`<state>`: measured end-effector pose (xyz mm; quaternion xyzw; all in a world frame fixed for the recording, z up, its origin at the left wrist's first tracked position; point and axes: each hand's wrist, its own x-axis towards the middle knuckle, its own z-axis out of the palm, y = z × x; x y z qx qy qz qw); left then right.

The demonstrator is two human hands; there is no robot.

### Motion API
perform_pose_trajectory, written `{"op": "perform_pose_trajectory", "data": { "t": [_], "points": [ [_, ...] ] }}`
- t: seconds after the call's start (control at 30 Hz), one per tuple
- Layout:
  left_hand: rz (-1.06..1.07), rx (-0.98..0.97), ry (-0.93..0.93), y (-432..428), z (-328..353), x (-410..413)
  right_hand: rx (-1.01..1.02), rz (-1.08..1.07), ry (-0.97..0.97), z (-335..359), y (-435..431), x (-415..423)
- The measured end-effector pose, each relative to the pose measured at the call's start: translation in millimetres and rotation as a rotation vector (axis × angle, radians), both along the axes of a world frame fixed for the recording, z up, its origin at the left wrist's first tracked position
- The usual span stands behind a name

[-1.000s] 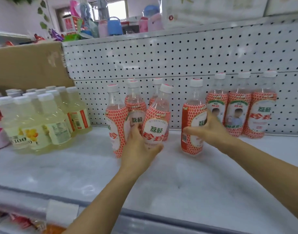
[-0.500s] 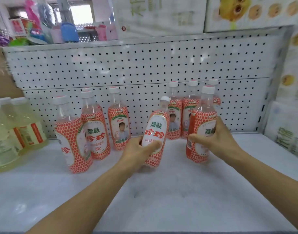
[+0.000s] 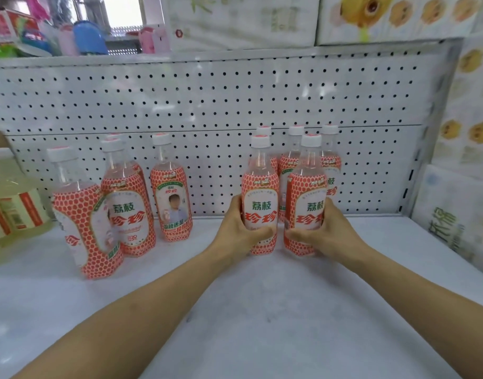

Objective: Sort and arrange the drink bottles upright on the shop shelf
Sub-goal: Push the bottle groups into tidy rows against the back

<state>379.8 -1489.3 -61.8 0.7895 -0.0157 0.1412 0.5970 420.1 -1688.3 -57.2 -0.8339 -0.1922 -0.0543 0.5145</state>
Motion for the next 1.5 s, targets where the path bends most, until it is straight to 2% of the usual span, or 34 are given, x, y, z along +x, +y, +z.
{"op": "perform_pose_trajectory", "data": {
  "t": [0.33, 0.4, 0.5, 0.57, 0.63, 0.7, 0.77, 0.9, 0.97, 1.07, 1.13, 1.27, 1.37, 1.5],
  "points": [
    [0.008, 0.052, 0.051, 2.2, 4.7, -5.4, 0.036, 0.011, 0.056, 5.5, 1.5, -11.5],
    [-0.010, 0.109, 0.063, 6.7, 7.6, -15.6, 0.040, -0.068, -0.056, 4.9, 0.9, -22.7],
    [-0.011, 0.248, 0.020, 19.9, 13.5, -36.8, 0.071, -0.206, -0.405, 11.2, 6.2, -43.9],
    [0.063, 0.309, -0.064, 31.2, 17.5, -53.2, 0.076, -0.142, -0.630, 19.9, 20.2, -58.0],
    [0.151, 0.338, -0.170, 43.1, 20.9, -69.1, 0.061, -0.011, -0.699, 25.1, 45.1, -67.6],
    [0.231, 0.347, -0.249, 56.8, 23.6, -84.6, 0.059, 0.111, -0.601, 26.2, 79.1, -72.3],
    [0.313, 0.358, -0.327, 72.5, 24.6, -100.7, 0.059, 0.189, -0.424, 23.6, 114.7, -69.4],
    [0.628, 0.472, -0.506, 111.7, 18.3, -130.1, 0.017, 0.188, -0.120, 15.3, 175.0, -43.0],
    [0.793, 0.466, -0.488, 136.3, 13.5, -139.8, 0.028, 0.182, 0.009, 13.9, 198.6, -27.3],
    [0.810, 0.350, -0.302, 168.9, 10.9, -142.9, 0.102, 0.226, 0.160, 11.4, 224.3, -11.0],
    [0.760, 0.251, -0.198, 182.9, 10.3, -139.3, 0.138, 0.253, 0.188, 7.1, 238.2, -6.2],
    [0.659, 0.120, -0.041, 198.4, 5.3, -130.0, 0.165, 0.212, 0.126, -1.6, 249.1, -8.2],
    [0.576, 0.106, 0.019, 202.7, 2.3, -129.8, 0.135, 0.202, 0.099, -0.9, 235.0, -20.1],
    [0.568, 0.108, 0.039, 190.6, 0.8, -140.4, 0.115, 0.259, 0.085, -2.9, 191.6, -47.0]
  ]
}}
